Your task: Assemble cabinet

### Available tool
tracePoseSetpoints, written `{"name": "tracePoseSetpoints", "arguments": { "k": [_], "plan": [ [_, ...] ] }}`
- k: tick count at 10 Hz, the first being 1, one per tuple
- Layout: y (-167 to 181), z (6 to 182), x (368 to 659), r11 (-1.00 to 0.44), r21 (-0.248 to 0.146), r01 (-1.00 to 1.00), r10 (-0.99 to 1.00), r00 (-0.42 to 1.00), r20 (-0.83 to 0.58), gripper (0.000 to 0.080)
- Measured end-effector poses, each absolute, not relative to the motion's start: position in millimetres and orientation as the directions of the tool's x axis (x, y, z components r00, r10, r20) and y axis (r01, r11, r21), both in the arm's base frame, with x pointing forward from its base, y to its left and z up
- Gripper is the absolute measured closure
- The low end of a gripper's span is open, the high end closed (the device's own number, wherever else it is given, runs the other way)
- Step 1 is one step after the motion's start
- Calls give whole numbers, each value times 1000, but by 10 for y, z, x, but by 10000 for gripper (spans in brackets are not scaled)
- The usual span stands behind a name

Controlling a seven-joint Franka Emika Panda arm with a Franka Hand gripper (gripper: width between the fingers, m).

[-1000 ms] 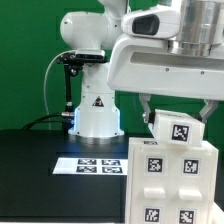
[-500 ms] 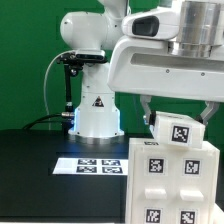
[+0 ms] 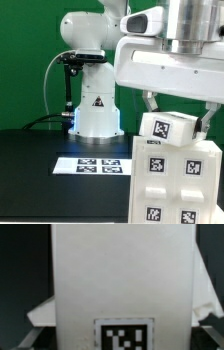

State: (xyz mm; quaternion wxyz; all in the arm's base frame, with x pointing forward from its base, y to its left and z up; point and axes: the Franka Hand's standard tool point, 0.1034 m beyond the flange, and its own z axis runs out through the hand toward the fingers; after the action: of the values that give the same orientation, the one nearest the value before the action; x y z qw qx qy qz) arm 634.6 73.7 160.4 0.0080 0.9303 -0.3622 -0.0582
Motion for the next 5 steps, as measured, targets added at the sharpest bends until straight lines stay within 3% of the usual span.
{"name": "tracePoseSetpoints", "arguments": {
  "k": [5],
  "plan": [
    [769,1625,6375,-529,70,-846,-848,523,-85,243]
  ]
}}
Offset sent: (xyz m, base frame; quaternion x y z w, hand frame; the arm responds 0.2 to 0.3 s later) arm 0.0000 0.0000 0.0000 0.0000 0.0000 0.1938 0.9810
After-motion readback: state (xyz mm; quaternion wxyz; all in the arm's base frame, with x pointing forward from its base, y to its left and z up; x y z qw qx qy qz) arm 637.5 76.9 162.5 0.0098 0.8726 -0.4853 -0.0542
